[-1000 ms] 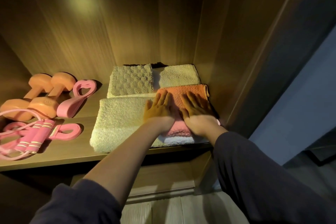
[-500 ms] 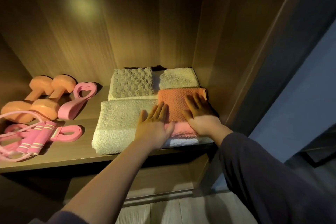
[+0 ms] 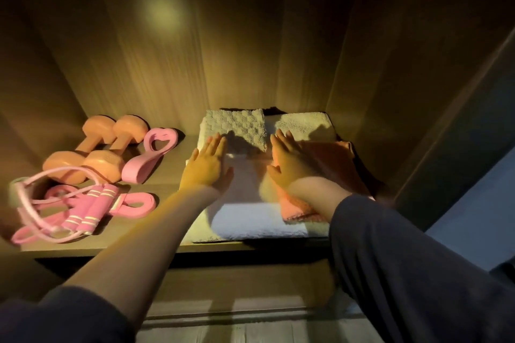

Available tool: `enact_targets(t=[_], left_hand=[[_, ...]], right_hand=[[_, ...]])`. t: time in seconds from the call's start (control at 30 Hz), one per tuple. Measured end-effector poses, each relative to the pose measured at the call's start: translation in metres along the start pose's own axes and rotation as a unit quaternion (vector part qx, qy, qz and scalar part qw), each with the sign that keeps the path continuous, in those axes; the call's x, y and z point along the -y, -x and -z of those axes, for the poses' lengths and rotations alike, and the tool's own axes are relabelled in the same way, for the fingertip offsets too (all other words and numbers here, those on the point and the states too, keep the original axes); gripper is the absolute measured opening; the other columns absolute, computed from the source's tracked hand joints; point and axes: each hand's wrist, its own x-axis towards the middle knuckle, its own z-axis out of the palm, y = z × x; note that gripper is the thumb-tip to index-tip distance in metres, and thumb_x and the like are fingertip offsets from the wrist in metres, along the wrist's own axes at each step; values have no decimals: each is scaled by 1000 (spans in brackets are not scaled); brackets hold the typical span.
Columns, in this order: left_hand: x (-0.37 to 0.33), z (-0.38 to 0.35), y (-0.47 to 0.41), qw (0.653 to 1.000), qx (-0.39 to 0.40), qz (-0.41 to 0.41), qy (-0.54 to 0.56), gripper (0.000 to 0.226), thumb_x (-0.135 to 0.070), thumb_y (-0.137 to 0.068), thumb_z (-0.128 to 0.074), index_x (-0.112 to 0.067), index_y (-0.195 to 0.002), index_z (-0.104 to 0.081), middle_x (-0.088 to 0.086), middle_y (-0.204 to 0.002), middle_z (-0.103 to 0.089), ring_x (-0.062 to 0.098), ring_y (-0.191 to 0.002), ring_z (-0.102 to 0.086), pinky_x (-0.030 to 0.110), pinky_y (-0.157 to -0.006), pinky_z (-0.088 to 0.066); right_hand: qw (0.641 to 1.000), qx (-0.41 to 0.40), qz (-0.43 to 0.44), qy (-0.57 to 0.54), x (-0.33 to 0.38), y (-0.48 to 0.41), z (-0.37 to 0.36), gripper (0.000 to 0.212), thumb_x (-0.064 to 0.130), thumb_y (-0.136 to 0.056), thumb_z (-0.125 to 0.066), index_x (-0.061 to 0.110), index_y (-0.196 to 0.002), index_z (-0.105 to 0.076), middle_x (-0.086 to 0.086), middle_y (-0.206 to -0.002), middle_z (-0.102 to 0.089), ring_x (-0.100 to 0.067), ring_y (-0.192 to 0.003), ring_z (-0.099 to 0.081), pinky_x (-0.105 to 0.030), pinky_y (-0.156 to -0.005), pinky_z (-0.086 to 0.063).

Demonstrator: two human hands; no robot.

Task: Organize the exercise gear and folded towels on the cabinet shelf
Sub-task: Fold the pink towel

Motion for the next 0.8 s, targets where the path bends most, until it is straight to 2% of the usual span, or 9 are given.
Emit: enact_targets(t=[0.07, 0.2, 0.37, 0.47, 0.57, 0.7, 0.73, 0.8], left_hand=[[5, 1, -12, 1000, -9, -10, -9, 69, -32, -102, -38, -11, -157, -2, 5, -165, 1, 19, -151, 1, 40, -122, -10], [10, -3, -31, 999, -10, -37, -23, 70, -40, -102, -36, -10, -156, -3, 7, -164, 1, 22, -151, 1, 41, -121, -13], [19, -19, -52, 999, 0, -12, -31, 75, -40, -100, -39, -14, -157, 2, 11, -164, 7, 31, -150, 6, 44, -122, -8], [24, -25, -59, 999, -15, 24, 30, 78, -41, -97, -49, -19, -157, -5, 16, -163, 4, 38, -149, -6, 47, -118, -19], [27, -29, -61, 995, -61, 34, 69, 69, -36, -95, -54, -25, -155, -20, 10, -163, -10, 34, -146, -22, 49, -114, -29], [30, -23, -55, 982, -122, 17, 140, 48, -19, -98, -48, -26, -144, -44, 4, -155, -32, 33, -128, -49, 44, -92, -49], [29, -20, -54, 981, -131, 7, 146, 47, -16, -97, -47, -27, -142, -48, 4, -152, -36, 33, -123, -53, 44, -88, -51], [27, -13, -51, 977, -143, -12, 155, 51, -10, -95, -46, -28, -142, -49, 2, -152, -38, 32, -124, -53, 44, -89, -51]], right_hand=[[1000, -11, 19, -3, 9, -15, -5, 69, 24, -103, -43, 13, -157, 0, -4, -164, 9, -26, -150, 10, -38, -120, 3], [995, -45, 45, 73, 10, -44, -19, 70, 23, -102, -45, 12, -157, -4, -6, -165, 1, -29, -151, 1, -39, -121, -6], [995, -64, 48, 55, 9, -74, -34, 68, 13, -98, -49, 12, -156, -13, -6, -165, -4, -28, -150, -7, -38, -120, -15], [998, -41, 41, 0, 9, -83, -40, 69, 7, -97, -47, 14, -156, -12, -4, -165, 0, -28, -150, -8, -42, -121, -16], [997, -35, 49, -47, 8, -88, -43, 66, 2, -97, -45, 13, -156, -16, -6, -165, -4, -29, -150, -10, -46, -121, -15], [995, -83, 44, 31, 10, -89, -39, 67, -4, -93, -44, 16, -154, -23, -3, -164, -9, -24, -139, -38, -37, -105, -41], [994, -96, 39, 34, 11, -87, -36, 66, -5, -93, -44, 17, -153, -26, -3, -164, -11, -23, -135, -44, -36, -102, -44], [992, -117, 39, 37, 15, -83, -31, 61, -3, -94, -42, 16, -151, -29, -2, -163, -15, -22, -132, -48, -35, -101, -46]])
